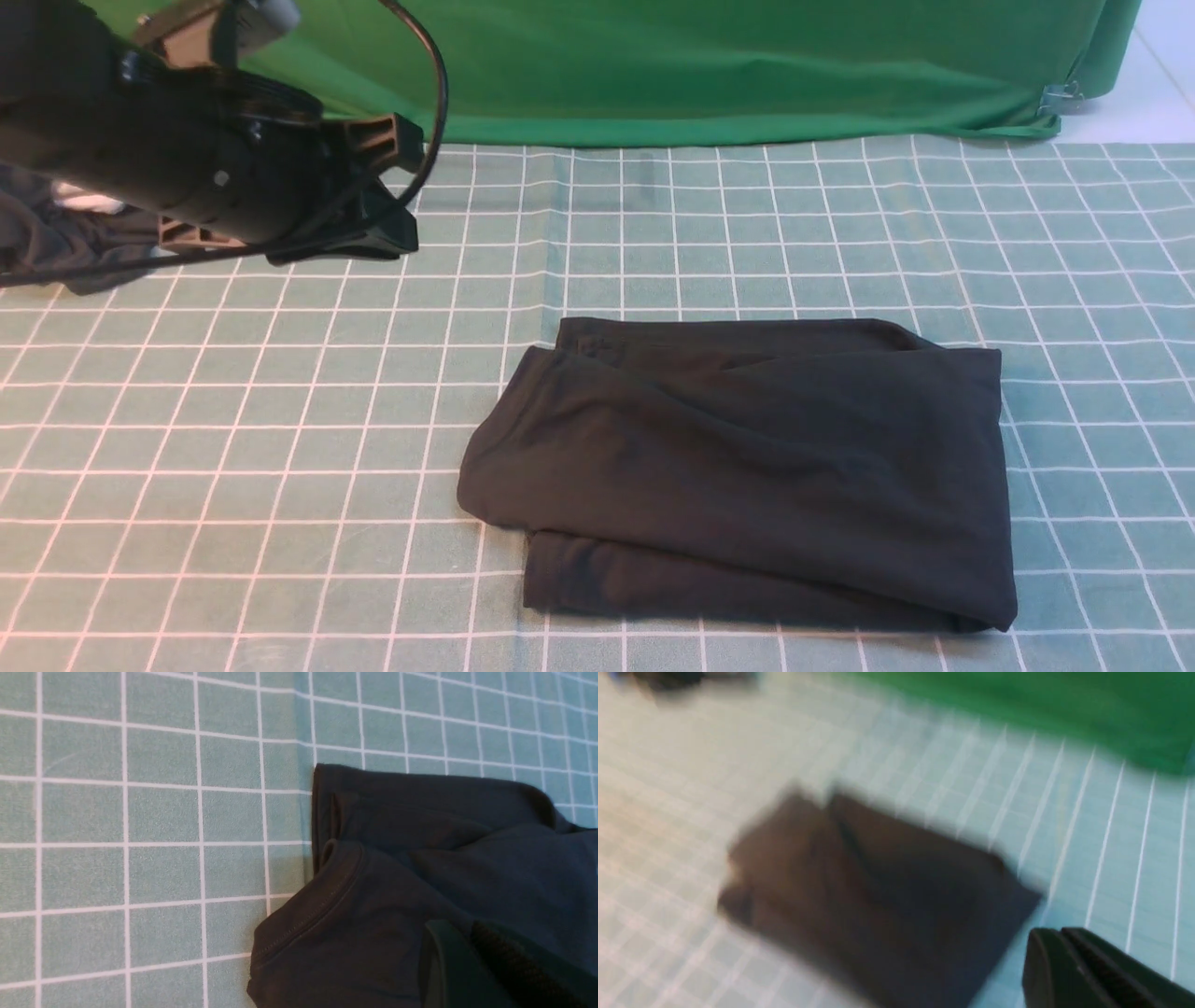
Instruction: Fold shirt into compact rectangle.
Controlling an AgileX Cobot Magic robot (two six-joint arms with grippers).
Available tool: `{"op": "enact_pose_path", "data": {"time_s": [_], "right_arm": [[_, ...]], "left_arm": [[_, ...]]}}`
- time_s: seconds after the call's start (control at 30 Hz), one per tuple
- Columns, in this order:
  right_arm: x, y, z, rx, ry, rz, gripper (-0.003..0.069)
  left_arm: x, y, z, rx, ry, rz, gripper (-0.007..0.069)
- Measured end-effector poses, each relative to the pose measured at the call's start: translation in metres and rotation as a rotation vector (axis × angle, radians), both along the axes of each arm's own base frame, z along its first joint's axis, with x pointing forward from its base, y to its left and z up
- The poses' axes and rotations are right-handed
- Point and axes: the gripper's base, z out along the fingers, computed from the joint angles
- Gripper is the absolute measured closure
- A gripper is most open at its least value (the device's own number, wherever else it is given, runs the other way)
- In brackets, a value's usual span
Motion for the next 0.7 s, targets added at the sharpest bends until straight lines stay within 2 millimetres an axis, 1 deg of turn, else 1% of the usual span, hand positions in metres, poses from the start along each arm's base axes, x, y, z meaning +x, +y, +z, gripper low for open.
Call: {"op": "enact_pose_path", "data": {"time_s": [0.03, 0.07, 0.17, 0.27, 0.47, 0.7], "right_arm": [[-0.006, -0.003, -0.019, 0.038, -0.127, 0.016, 0.0646], [-0.006, -0.002, -0.025, 0.067, -0.197, 0.02, 0.0647], [0.002, 0.003, -0.052, 0.145, -0.327, 0.025, 0.0647], [0.013, 0.009, -0.067, 0.183, -0.389, 0.013, 0.0647], [0.023, 0.014, -0.074, 0.179, -0.371, 0.008, 0.0647], [0.025, 0.014, -0.074, 0.178, -0.365, 0.008, 0.0642]], "left_arm": [[-0.002, 0.0, 0.001, 0.005, 0.001, -0.003, 0.059], [-0.002, 0.001, 0.001, 0.008, 0.005, -0.005, 0.059], [-0.003, 0.001, 0.001, 0.015, 0.01, -0.008, 0.059], [-0.003, 0.001, 0.0, 0.018, 0.012, -0.004, 0.059], [-0.003, 0.002, 0.0, 0.025, 0.013, -0.006, 0.059], [-0.003, 0.002, 0.0, 0.026, 0.014, -0.006, 0.059]]}}
